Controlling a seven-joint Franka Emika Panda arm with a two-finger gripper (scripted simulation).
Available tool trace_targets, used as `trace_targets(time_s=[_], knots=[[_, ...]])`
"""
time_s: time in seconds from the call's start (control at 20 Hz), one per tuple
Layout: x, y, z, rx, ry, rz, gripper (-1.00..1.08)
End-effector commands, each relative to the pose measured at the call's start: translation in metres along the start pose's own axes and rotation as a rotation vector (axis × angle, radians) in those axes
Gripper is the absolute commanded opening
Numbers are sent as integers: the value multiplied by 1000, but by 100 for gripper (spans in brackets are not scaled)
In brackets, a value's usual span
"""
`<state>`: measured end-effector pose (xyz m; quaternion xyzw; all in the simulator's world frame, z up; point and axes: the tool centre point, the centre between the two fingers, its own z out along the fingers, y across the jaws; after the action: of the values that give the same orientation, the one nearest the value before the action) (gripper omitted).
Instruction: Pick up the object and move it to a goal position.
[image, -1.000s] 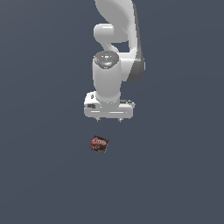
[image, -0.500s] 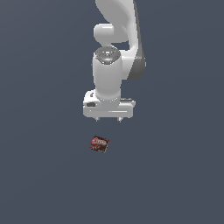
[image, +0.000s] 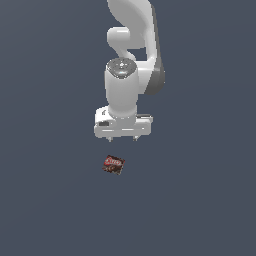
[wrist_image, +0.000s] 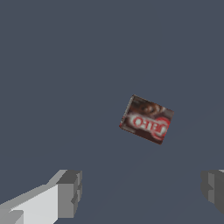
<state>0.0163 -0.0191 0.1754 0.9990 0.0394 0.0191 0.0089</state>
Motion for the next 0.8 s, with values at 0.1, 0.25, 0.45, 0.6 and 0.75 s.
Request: trace_targets(time_s=[0.1,0.25,0.45,0.6,0.75], knots=[[3,3,7,-2,-4,-82,100],[6,6,14,-3,-8,-151,100],[9,11,24,-4,-13,-256,100],[12,14,31,-3,-17,-335,100],[14,17,39,-2,-20,-414,100]])
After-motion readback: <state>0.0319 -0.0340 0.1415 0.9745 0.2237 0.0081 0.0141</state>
